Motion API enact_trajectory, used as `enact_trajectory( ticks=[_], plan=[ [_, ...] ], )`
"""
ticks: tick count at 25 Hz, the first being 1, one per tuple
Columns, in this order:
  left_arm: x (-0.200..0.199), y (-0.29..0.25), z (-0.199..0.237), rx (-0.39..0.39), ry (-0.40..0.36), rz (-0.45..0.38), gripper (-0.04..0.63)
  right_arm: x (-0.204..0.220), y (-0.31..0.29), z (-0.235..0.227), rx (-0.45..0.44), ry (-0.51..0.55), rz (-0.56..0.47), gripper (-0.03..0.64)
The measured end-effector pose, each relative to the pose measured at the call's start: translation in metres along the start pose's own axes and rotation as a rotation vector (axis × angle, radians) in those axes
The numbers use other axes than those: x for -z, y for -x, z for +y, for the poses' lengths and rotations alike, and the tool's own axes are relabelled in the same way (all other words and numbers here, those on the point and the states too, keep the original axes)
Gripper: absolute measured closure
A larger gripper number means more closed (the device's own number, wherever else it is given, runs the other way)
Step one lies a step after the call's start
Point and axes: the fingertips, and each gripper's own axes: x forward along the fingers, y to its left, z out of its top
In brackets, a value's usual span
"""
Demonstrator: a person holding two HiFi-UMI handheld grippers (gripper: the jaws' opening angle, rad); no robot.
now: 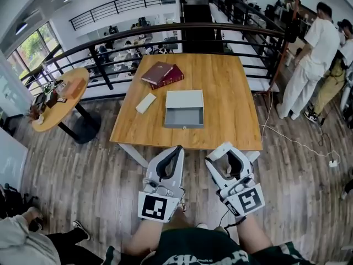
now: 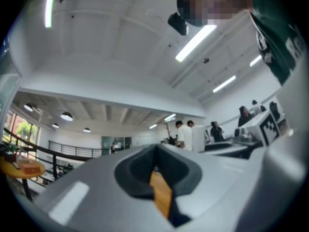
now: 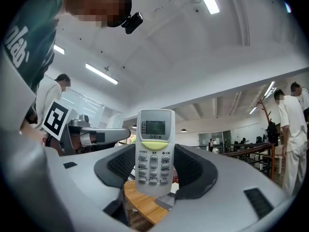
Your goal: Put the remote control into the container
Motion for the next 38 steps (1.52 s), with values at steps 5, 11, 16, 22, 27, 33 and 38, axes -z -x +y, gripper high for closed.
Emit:
enact_trajectory(
  ticks=[5, 11, 16, 22, 27, 33, 38],
  plan=[
    [0.016, -0.028, 0.040, 0.004, -0.030, 0.005, 0.601, 0.016, -0.053, -0.011, -0.016, -0.017, 0.004, 0.356],
    [0.044, -0.073, 0.093, 0.019, -0.041, 0.016, 0.601, 0.043, -0.123, -0.031, -0.024, -0.028, 0.016, 0.356],
    [0.062, -0.110, 0.137, 0.021, -0.025, 0.022, 0.601, 0.061, -0.174, -0.049, -0.026, -0.039, 0.043, 0.356],
    [0.089, -0.148, 0.176, 0.064, -0.047, 0.056, 0.601, 0.076, -0.233, -0.072, -0.013, -0.027, 0.054, 0.356],
    [0.105, -0.174, 0.210, 0.082, -0.016, 0.058, 0.601, 0.088, -0.273, -0.083, -0.001, -0.029, 0.076, 0.356],
    [0.127, -0.199, 0.236, 0.085, 0.022, 0.072, 0.601, 0.101, -0.303, -0.097, 0.003, -0.026, 0.104, 0.356],
    [0.142, -0.216, 0.249, 0.113, -0.011, 0.095, 0.601, 0.109, -0.321, -0.106, -0.006, -0.040, 0.115, 0.356]
  ],
)
